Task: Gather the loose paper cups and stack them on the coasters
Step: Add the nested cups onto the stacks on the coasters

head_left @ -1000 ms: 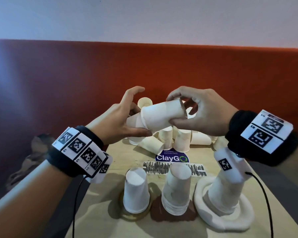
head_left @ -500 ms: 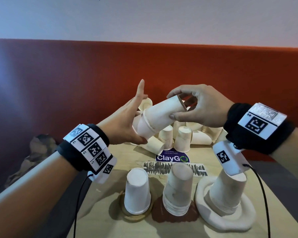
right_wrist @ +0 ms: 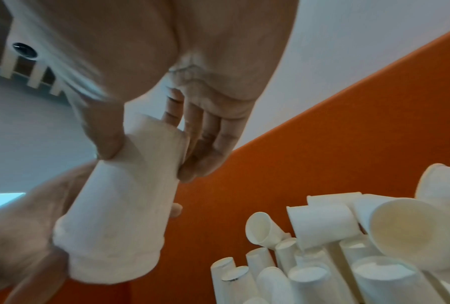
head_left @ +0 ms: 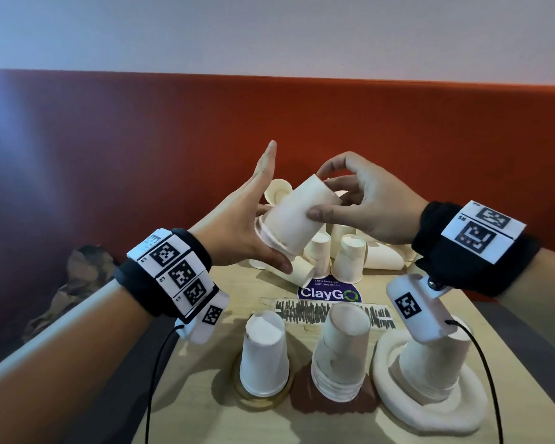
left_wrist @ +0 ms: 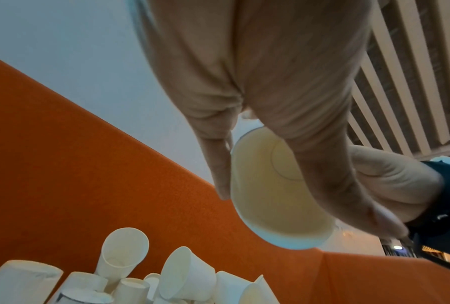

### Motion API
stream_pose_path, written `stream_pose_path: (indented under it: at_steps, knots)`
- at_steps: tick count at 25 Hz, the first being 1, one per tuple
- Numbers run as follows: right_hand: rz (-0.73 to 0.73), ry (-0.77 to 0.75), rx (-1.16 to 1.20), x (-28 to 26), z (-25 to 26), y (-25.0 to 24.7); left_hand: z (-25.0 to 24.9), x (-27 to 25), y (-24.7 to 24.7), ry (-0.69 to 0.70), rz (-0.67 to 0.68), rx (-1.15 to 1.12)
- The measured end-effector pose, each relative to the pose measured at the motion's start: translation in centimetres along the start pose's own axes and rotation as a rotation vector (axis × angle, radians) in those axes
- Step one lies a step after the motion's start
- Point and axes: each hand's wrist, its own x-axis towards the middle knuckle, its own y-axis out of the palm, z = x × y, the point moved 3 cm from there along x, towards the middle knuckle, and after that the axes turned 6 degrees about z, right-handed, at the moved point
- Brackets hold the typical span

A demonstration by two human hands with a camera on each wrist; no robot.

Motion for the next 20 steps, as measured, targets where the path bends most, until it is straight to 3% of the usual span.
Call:
stream_pose_path:
  at_steps: [5, 10, 16, 20]
  knots:
    - [-0.095, -0.107, -0.109, -1.8, 3.1, 2.3, -1.1, -2.5, 1.0, -0.020, 0.004, -0.115]
    - [-0.058, -0.124, -0.255, -4.6, 5.6, 5.8, -1.0, -6.1, 1.4, -0.124, 0.075, -0.170]
    - [-0.045, -0.064, -0.234, -5.4, 5.0, 8.4, -0.1, -8.0, 1.4, -0.255, 0.299, 0.016]
    - [0.012, 0.001, -0.318, -5.7, 4.8, 9.8, 0.9, -8.8, 1.3, -0.265, 0.299, 0.096]
